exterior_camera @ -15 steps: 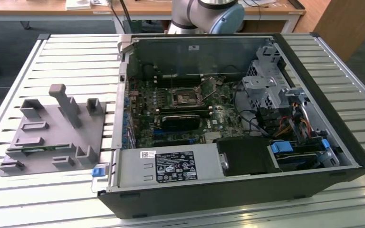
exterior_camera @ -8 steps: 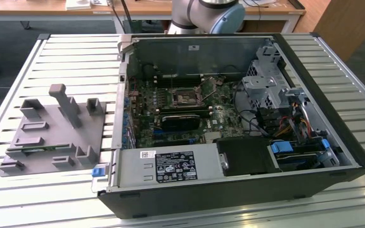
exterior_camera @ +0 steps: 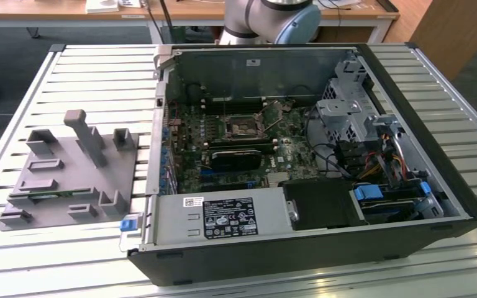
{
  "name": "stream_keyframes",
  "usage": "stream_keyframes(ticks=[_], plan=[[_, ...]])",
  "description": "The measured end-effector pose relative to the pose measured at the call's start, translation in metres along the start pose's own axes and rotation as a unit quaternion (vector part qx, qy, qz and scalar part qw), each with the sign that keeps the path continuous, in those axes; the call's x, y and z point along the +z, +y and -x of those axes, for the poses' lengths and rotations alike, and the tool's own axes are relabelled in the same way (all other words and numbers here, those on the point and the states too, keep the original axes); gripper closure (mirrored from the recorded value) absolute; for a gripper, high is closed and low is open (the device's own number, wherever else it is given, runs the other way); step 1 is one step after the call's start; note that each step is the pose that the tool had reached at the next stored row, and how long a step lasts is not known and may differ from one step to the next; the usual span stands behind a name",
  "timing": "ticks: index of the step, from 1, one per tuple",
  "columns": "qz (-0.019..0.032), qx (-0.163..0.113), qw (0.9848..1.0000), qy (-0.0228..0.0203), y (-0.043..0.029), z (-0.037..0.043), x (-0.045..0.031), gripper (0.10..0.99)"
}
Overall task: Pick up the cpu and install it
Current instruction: 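Pick up the cpu and move it towards the insertion slot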
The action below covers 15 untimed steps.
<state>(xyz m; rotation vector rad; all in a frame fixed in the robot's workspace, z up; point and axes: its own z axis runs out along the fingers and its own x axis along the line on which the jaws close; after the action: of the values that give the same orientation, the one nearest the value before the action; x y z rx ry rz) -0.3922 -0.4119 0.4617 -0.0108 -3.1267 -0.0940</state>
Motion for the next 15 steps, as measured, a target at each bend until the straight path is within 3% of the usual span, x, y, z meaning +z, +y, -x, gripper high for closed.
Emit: stream_keyframes(ticks=[15], plan=[[0.0,0.0,1.0,0.0,0.0018,0.0238,-0.0003,0.549]])
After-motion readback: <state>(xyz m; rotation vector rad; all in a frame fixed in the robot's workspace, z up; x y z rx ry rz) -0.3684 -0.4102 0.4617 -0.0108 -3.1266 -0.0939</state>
